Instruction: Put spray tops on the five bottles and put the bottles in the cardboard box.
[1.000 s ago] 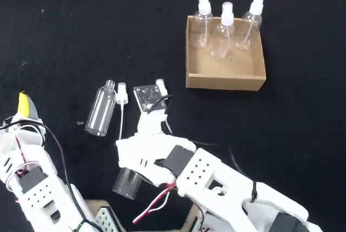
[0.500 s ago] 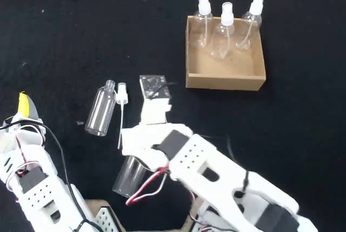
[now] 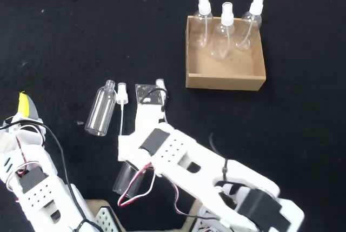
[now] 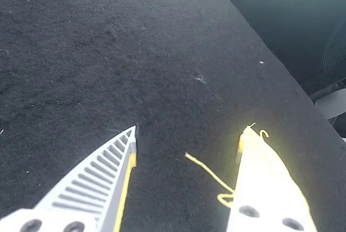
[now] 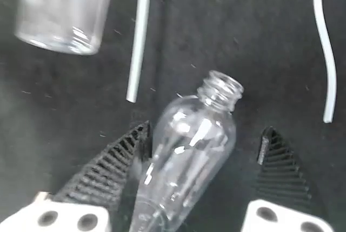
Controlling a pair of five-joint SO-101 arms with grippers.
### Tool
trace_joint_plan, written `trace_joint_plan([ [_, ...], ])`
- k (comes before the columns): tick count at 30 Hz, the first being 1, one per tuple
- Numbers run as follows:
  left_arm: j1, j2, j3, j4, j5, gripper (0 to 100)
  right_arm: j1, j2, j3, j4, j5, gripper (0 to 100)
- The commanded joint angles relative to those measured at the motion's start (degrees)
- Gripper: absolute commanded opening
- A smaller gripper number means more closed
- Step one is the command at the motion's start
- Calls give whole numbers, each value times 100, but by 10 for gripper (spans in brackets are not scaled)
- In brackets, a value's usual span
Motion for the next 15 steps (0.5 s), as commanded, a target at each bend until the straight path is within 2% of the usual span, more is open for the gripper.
trace_joint_plan([
  [1,110,-79,-180,-158,-18,292,-185,84,-505,378,-70,298],
  [5,110,-79,-180,-158,-18,292,-536,145,-690,484,-79,298],
  [15,110,-79,-180,-158,-18,292,-624,145,171,-677,-378,293],
])
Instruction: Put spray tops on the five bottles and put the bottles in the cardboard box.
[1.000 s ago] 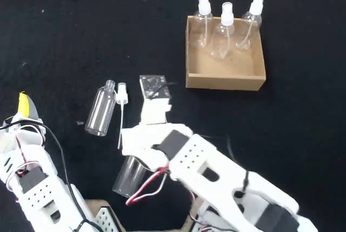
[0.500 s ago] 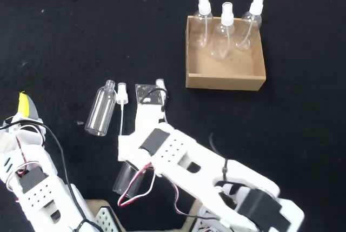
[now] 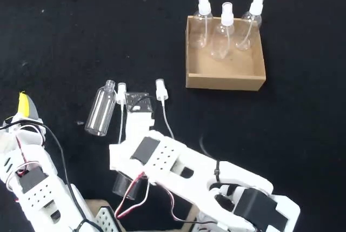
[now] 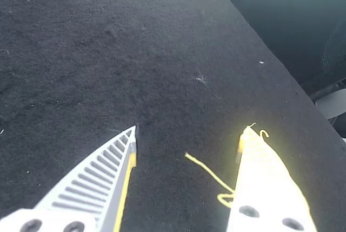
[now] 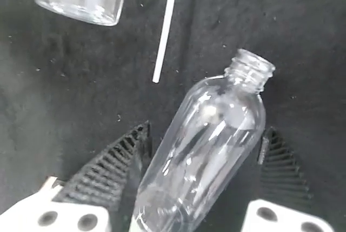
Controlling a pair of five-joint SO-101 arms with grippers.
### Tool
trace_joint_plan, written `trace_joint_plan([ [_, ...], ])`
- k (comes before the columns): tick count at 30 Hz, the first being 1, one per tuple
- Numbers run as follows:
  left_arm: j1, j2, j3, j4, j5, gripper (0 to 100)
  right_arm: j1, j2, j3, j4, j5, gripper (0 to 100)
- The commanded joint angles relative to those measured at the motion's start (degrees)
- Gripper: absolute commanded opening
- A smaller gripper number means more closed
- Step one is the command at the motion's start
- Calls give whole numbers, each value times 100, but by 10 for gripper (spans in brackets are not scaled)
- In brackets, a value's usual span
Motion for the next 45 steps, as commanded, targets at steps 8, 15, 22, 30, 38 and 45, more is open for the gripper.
trace_joint_plan([
  [8,110,-79,-180,-158,-18,292,-79,4,110,-246,9,293],
  [15,110,-79,-180,-158,-18,292,-53,4,127,-237,18,285],
  [22,110,-79,-180,-158,-18,292,141,-40,84,-281,396,25],
  [30,110,-79,-180,-158,-18,292,1538,-48,57,-281,1582,34],
  [38,110,-79,-180,-158,-18,292,2558,-57,-242,79,6224,32],
  [45,110,-79,-180,-158,-18,292,2813,-286,-1147,2004,7938,35],
])
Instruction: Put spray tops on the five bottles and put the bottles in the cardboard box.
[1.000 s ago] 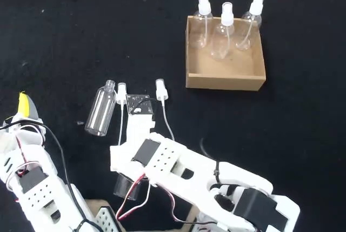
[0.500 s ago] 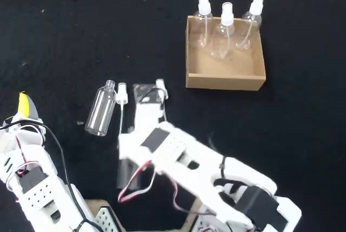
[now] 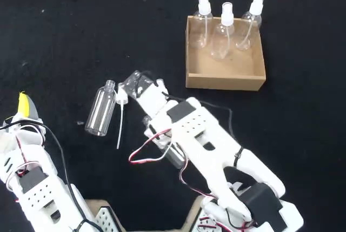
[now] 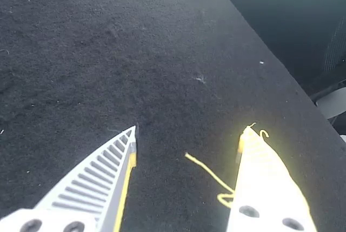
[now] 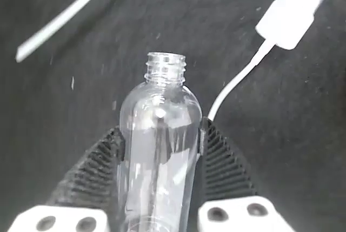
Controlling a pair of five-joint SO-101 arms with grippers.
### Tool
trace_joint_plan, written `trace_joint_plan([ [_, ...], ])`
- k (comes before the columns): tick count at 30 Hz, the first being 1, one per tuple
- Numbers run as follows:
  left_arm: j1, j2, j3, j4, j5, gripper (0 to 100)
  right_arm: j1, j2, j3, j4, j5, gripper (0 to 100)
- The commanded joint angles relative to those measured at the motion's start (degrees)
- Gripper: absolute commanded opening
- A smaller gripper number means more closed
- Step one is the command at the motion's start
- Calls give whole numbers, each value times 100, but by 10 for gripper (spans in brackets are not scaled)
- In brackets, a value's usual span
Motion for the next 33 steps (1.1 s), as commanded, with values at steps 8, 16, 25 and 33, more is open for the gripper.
trace_joint_plan([
  [8,110,-79,-180,-158,-18,292,1248,-1481,-919,2690,3156,32],
  [16,110,-79,-180,-158,-18,292,3042,-1771,1156,844,4369,36],
  [25,110,-79,-180,-158,-18,292,3015,-1358,1262,818,4396,103],
  [33,110,-79,-180,-158,-18,292,2567,-611,435,1635,4369,236],
])
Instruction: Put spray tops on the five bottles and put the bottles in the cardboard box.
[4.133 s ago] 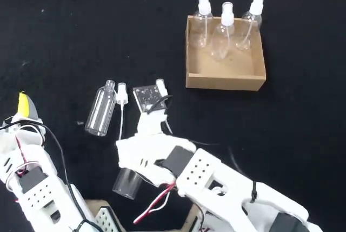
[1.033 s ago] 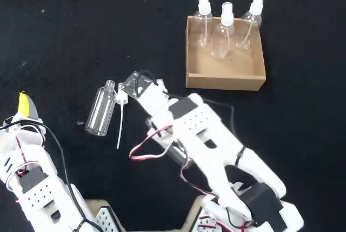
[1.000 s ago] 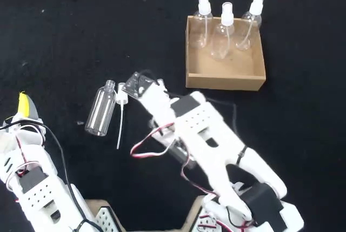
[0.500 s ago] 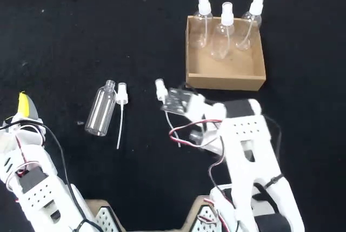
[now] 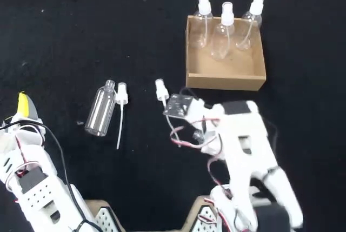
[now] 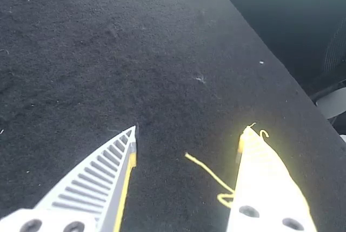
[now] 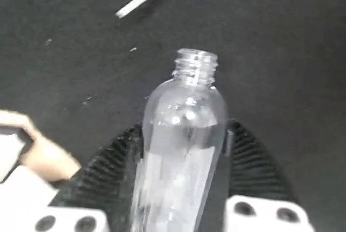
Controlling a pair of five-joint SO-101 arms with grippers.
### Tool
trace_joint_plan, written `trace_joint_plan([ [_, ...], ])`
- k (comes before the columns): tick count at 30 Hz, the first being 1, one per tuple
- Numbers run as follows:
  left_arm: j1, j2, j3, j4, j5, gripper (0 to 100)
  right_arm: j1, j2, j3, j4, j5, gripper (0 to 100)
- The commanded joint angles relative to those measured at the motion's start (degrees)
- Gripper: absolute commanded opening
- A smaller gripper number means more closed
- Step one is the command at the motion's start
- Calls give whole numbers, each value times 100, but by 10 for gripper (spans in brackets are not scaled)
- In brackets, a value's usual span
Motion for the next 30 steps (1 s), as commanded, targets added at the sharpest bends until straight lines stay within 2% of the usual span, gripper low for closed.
trace_joint_plan([
  [1,110,-79,-180,-158,-18,292,-158,277,-760,501,53,242],
  [8,110,-79,-180,-158,-18,292,-149,338,-1701,1451,-44,292],
  [14,110,-79,-180,-158,-18,292,-281,347,-1534,2119,343,301],
  [21,110,-79,-180,-158,-18,292,-325,347,-804,1213,360,300],
  [30,110,-79,-180,-158,-18,292,-308,356,-347,703,369,300],
])
